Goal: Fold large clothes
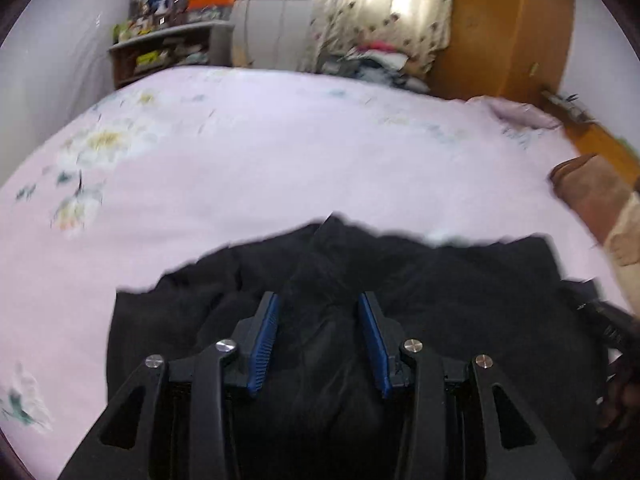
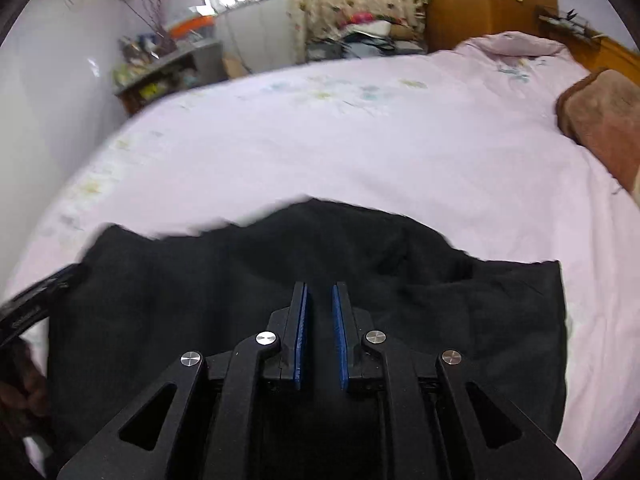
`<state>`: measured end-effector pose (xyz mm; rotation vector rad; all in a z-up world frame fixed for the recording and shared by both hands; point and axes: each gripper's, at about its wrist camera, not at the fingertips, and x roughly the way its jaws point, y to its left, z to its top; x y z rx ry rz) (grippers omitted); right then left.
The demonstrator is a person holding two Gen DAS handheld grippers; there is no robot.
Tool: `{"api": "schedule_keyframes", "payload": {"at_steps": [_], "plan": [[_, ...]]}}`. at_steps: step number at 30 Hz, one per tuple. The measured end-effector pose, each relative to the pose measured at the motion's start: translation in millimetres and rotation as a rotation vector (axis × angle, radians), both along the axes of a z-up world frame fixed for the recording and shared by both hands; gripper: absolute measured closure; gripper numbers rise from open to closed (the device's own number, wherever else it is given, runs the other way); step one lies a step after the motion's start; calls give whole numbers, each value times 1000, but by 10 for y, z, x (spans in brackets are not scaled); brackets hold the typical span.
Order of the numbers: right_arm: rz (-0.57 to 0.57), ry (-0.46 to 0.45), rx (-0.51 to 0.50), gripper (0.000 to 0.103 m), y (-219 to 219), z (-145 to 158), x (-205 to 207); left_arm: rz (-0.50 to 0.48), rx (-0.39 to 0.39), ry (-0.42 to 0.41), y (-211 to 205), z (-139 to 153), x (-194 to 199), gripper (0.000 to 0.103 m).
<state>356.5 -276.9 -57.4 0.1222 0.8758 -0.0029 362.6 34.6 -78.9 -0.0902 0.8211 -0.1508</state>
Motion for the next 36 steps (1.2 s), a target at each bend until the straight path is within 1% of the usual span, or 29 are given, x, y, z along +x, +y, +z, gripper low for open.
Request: {"api": "schedule_keyframes", "payload": {"at_steps": [1, 2, 3, 4, 6, 8, 10, 12, 15, 17, 19, 20, 21, 22, 23, 25, 27, 29, 31, 33, 34, 36], "plan": [[-27, 18, -20, 91, -82, -148, 20, 1, -7, -17, 10, -89, -36, 59], [-43, 26, -3, 88, -165, -245, 11, -2, -6, -38, 7, -142, -78, 59], [-47, 15, 56, 88, -260, -345, -21, -3, 1, -57, -8, -180, -116, 59], [-51, 0, 86, 88, -309, -408, -57, 0, 8, -70, -32, -200, -129, 59], [-49, -15, 54, 88, -268, -450, -76, 5, 13, -77, -30, -222, -130, 59], [-50, -8, 39, 88, -242, -440, -62, 5, 7, -68, -39, -191, -101, 59], [-53, 9, 36, 87, -256, -361, -57, -7, 1, -45, -61, -97, -61, 60], [-61, -5, 21, 86, -239, -145, -142, -6, -36, -37, 16, 72, -117, 60], [-37, -115, 52, 85, -212, 266, -499, -14, -74, -89, 157, 338, -439, 60], [14, -161, 89, 85, -109, 417, -722, -43, -85, -118, 197, 407, -699, 60], [69, -160, 84, 85, 43, 410, -858, -65, -59, -94, 177, 309, -839, 60], [90, -126, 86, 85, 105, 317, -875, -61, -35, -55, 174, 180, -851, 60], [88, -80, 85, 85, 134, 178, -838, -52, -32, -14, 192, 52, -831, 59], [79, -38, 80, 86, 124, 33, -797, -51, -52, 8, 225, -63, -816, 59], [79, -11, 91, 88, 92, -103, -757, -50, -55, 11, 244, -90, -789, 59], [77, -7, 109, 89, 59, -171, -726, -46, -42, 16, 218, -73, -766, 59], [90, 5, 74, 89, 99, -135, -703, -47, -26, 24, 194, -51, -765, 58], [87, 27, 60, 89, 110, -29, -720, -45, -24, 36, 208, 44, -819, 59], [83, -9, 48, 86, 154, 171, -849, -58, -59, 9, 215, 211, -990, 60], [98, -59, 66, 86, 209, 362, -1055, -87, -94, -17, 185, 327, -1193, 60], [111, -75, 86, 86, 261, 425, -1163, -109, -107, -25, 149, 368, -1293, 60], [152, -76, 117, 86, 382, 432, -1339, -158, -121, -24, 36, 365, -1445, 60]]}}
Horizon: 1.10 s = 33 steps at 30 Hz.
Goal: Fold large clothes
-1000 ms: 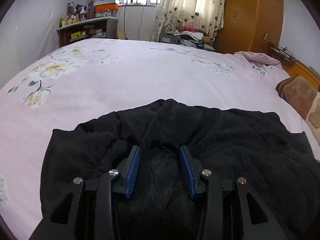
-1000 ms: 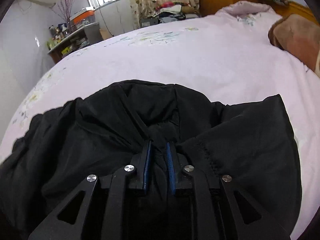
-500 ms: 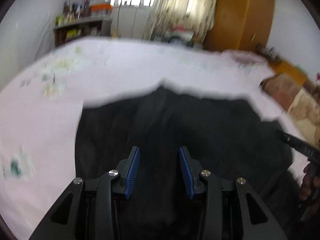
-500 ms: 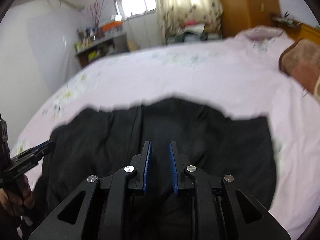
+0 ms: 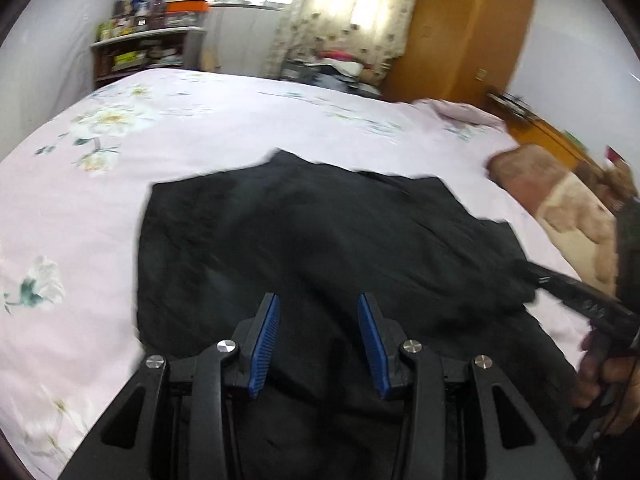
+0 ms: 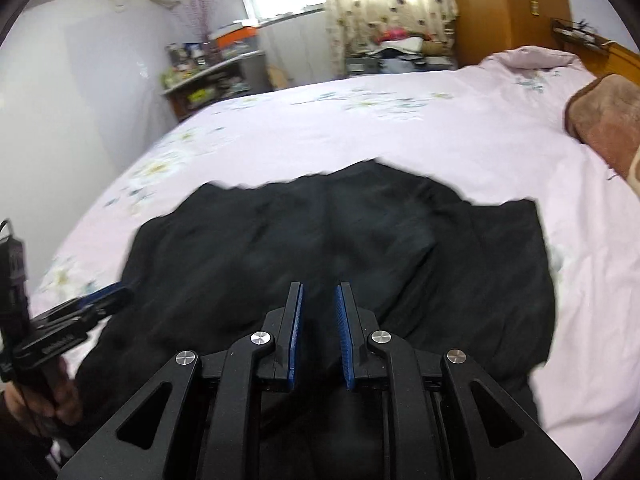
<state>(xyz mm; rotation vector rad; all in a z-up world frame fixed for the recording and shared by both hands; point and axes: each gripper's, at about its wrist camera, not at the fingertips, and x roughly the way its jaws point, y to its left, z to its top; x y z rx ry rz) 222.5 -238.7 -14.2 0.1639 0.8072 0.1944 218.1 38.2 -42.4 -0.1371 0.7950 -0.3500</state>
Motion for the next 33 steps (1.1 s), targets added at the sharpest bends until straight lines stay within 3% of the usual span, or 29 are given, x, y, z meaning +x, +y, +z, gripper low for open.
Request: {"api": "schedule_keyframes", "payload": {"at_steps": [4, 7, 16, 22, 27, 33], "plan": [[39, 109, 3, 86, 196, -407, -96, -39, 40, 94, -205, -370, 4, 59], [19, 185, -14, 87, 138, -732, 13, -31, 60, 111, -248, -519, 71, 59], [8, 193, 8, 87, 77, -928, 95, -12, 76, 106, -309, -575, 124, 58], [7, 182, -38, 84, 148, -664, -66, -4, 74, 133, -284, -376, -3, 59], [-27, 124, -24, 82, 18, -284, -498, 4, 96, 97, -205, -105, -347, 59], [-52, 89, -27, 70, -150, 19, -1117, 36, 141, 74, -28, 137, -865, 59]]}}
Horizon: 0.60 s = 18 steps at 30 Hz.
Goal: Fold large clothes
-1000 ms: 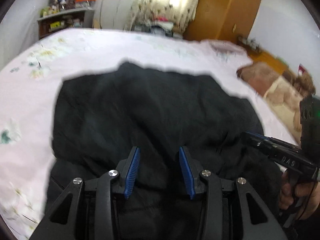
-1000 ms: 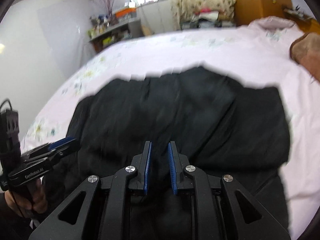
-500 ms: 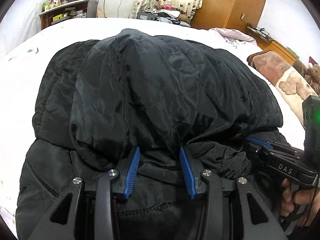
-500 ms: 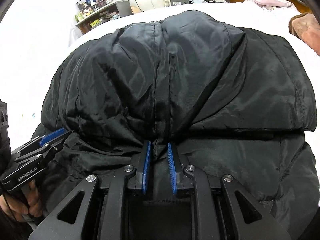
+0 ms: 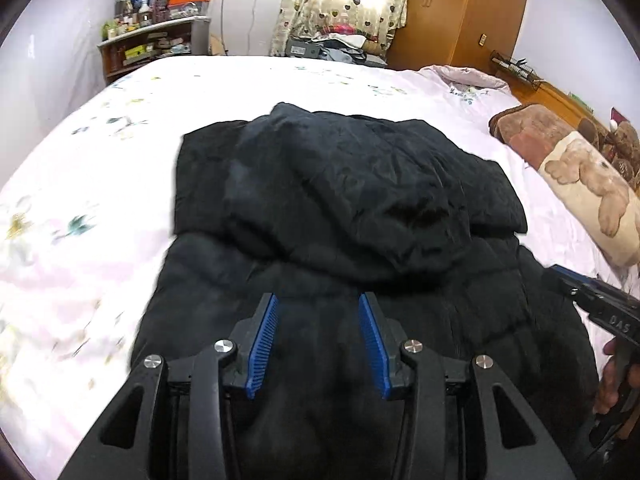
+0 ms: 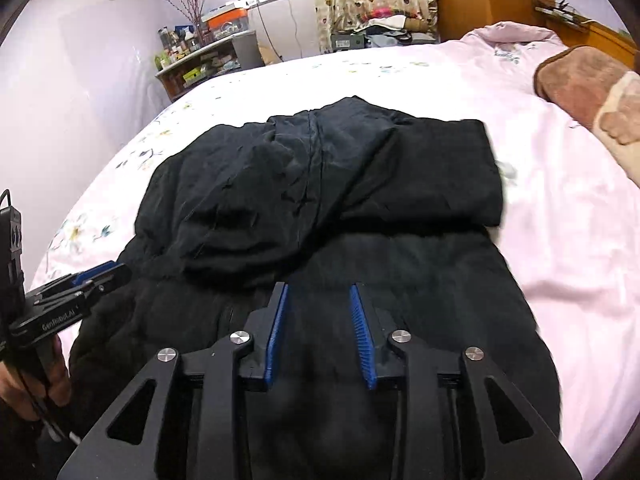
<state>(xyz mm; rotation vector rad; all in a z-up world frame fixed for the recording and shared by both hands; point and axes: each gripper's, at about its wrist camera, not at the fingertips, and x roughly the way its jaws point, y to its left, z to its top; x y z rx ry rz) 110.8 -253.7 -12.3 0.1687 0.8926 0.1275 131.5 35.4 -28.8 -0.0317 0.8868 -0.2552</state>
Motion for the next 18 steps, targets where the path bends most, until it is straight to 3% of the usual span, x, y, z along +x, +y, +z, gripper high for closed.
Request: {"api": "schedule_keyframes", "payload": {"at_steps": [9, 12, 18], "plan": [[-21, 14, -14, 69, -27, 138, -790, 27, 7, 0, 261, 204, -693, 56], [-20, 13, -11, 63, 11, 166, -951, 27, 5, -8, 299, 251, -898, 56], [-10, 3, -5, 63, 104, 248, -1266, 15, 15, -31, 333, 330, -1219, 54]]}}
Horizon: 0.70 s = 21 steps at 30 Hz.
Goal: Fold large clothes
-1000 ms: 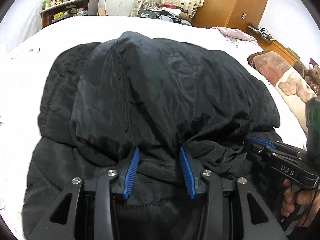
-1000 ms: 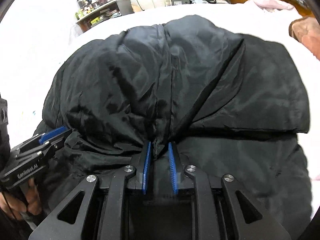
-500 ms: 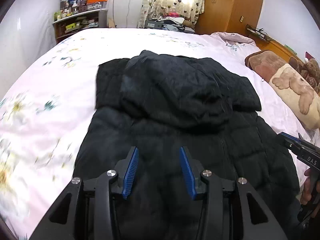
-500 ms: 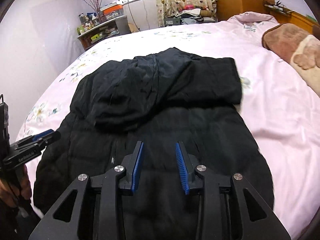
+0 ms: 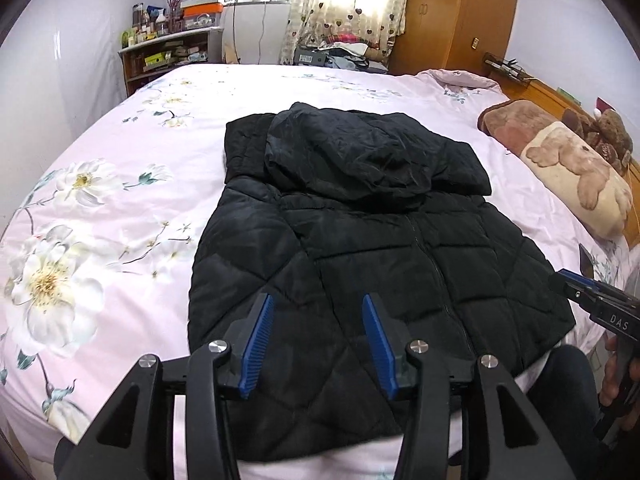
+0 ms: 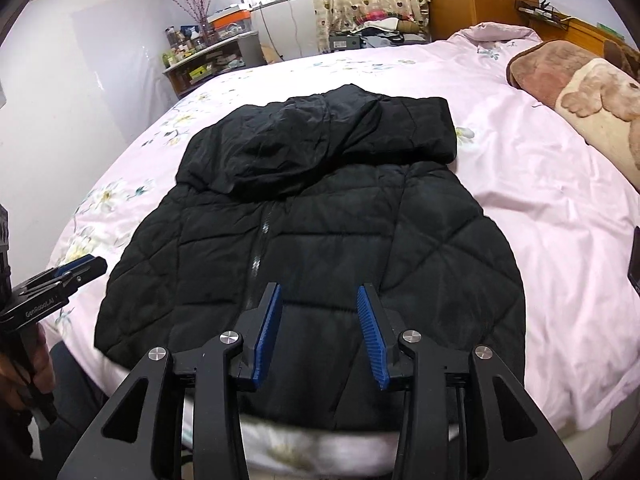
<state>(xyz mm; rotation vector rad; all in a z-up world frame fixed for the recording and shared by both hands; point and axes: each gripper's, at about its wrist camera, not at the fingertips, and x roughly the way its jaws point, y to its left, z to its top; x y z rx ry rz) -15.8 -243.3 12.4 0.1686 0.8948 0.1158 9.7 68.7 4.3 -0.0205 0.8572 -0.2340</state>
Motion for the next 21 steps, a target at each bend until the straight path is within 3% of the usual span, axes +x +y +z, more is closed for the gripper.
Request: {"api": "schedule_keyframes", "payload": {"at_steps": [9, 21], "plan": [[-21, 12, 2, 62, -58, -49, -214, 23, 17, -6, 134, -17, -187, 51], [-90, 33, 14, 59, -322, -174, -216, 73, 41, 32, 320, -240, -138, 49]]}}
